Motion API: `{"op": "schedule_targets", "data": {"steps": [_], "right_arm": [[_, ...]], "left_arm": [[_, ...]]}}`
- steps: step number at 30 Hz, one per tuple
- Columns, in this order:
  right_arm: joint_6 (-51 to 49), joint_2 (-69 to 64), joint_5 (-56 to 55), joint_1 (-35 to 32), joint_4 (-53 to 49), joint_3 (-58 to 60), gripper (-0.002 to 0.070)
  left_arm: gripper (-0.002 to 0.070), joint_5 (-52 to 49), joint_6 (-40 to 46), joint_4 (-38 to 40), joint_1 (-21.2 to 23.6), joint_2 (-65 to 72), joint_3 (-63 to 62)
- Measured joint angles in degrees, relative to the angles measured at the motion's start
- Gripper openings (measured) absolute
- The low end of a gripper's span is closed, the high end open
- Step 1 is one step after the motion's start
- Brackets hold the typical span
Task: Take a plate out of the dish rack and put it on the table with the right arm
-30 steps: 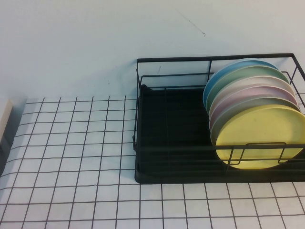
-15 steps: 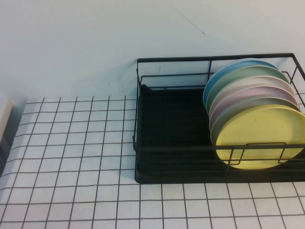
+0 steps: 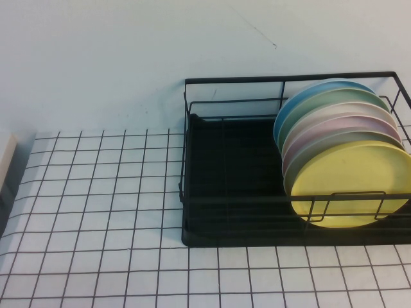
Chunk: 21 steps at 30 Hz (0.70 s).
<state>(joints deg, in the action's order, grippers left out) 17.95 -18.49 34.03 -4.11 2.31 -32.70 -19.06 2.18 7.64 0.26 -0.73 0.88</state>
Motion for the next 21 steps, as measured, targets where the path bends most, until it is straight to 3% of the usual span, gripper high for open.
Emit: {"op": "schedule_targets", "data": {"steps": [6,10,14,17,21], "right_arm": [[19.17,-17.52,10.76,0.00,10.18,-4.00,-0.0004],[38.50,-27.81,11.57,0.00,17.76,-7.08,-0.0004],[60.32,-36.62,9.83,0.00,32.95,-10.48,0.0001],[72.56,-42.45,10.74,0.00,42.81,-13.66,0.0074],[80.11,-48.99,10.75,0.00,47.63,-18.19,0.0275]], "left_arm": [[-0.0003,0.00,0.00,0.00,0.00,0.00,0.00],[-0.0003,0.00,0.00,0.00,0.00,0.00,0.00],[-0.0003,0.00,0.00,0.00,0.00,0.00,0.00],[-0.0003,0.00,0.00,0.00,0.00,0.00,0.00],[-0.0003,0.00,0.00,0.00,0.00,0.00,0.00]]}}
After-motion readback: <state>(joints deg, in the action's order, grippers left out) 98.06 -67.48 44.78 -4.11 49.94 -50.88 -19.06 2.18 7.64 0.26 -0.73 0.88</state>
